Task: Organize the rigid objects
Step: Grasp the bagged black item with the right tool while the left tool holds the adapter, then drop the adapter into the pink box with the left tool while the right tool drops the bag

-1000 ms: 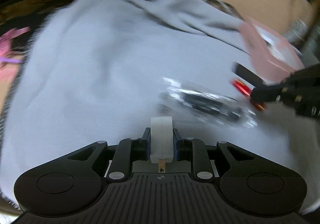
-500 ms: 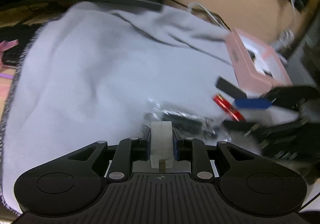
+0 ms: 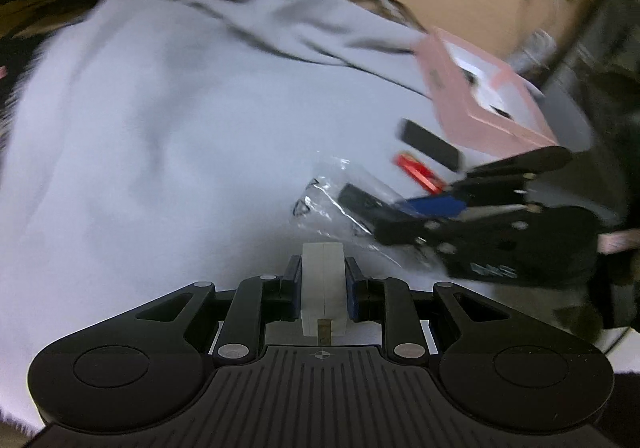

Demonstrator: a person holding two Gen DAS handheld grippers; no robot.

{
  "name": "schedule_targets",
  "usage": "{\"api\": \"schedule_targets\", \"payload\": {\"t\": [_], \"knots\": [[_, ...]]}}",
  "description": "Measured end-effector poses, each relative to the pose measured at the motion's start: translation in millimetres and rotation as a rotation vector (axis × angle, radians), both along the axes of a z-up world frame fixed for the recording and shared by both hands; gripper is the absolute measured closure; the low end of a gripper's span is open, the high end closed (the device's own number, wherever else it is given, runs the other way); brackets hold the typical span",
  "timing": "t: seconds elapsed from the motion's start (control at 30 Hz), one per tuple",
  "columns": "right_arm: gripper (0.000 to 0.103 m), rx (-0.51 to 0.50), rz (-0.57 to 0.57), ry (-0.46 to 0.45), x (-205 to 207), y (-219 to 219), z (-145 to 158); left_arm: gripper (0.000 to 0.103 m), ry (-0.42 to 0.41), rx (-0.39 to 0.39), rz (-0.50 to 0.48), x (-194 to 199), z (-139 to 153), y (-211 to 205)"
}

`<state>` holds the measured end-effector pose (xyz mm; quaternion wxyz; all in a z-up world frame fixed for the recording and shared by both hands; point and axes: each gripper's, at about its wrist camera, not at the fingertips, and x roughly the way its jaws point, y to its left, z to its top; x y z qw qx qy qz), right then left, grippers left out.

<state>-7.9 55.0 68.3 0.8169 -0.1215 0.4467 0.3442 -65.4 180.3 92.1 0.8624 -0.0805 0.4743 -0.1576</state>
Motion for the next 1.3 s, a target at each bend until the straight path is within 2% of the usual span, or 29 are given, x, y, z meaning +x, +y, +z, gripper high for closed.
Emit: {"api": "schedule_targets", "payload": {"t": [0.13, 0.23, 0.37, 0.47, 0.53, 0.67, 0.73, 0.8, 0.9, 1.03, 1.13, 1.3], "knots": [[0.083, 0.069, -0.102, 0.006, -33, -53, 22, 0.079, -0.012, -0.015, -0.172, 15, 10, -41], [0.083, 0.076, -0.286, -0.009, -53, -108, 39, 0.079, -0.045, -0.056, -0.295, 32, 28, -76], [0.083, 0.031, -0.512, -0.104, -76, -170, 65, 0.079, -0.128, -0.09, -0.434, 61, 67, -120], [0.083, 0.001, -0.639, -0.181, -89, -202, 84, 0.079, -0.215, -0.088, -0.493, 88, 99, -151], [0.083, 0.0, -0.719, -0.234, -100, -218, 94, 0.079, -0.273, -0.083, -0.492, 111, 120, -172], [0.083, 0.056, -0.847, -0.253, -113, -242, 102, 0.079, -0.368, -0.102, -0.449, 154, 144, -212], [0.083, 0.055, -0.882, -0.266, -119, -245, 103, 0.079, -0.374, -0.11, -0.422, 178, 141, -230], [0.083, 0.072, -0.897, -0.274, -126, -247, 105, 0.079, -0.345, -0.104, -0.383, 201, 129, -244], [0.083, 0.056, -0.92, -0.284, -128, -250, 102, 0.078, -0.344, -0.105, -0.324, 217, 113, -251], [0.083, 0.05, -0.961, -0.253, -127, -256, 93, 0.078, -0.326, -0.114, -0.267, 216, 102, -235], [0.083, 0.072, -0.966, -0.237, -124, -264, 92, 0.078, -0.296, -0.129, -0.243, 198, 89, -210], [0.083, 0.104, -0.92, -0.285, -84, -268, 117, 0.078, -0.231, -0.12, -0.185, 163, 62, -162]]}}
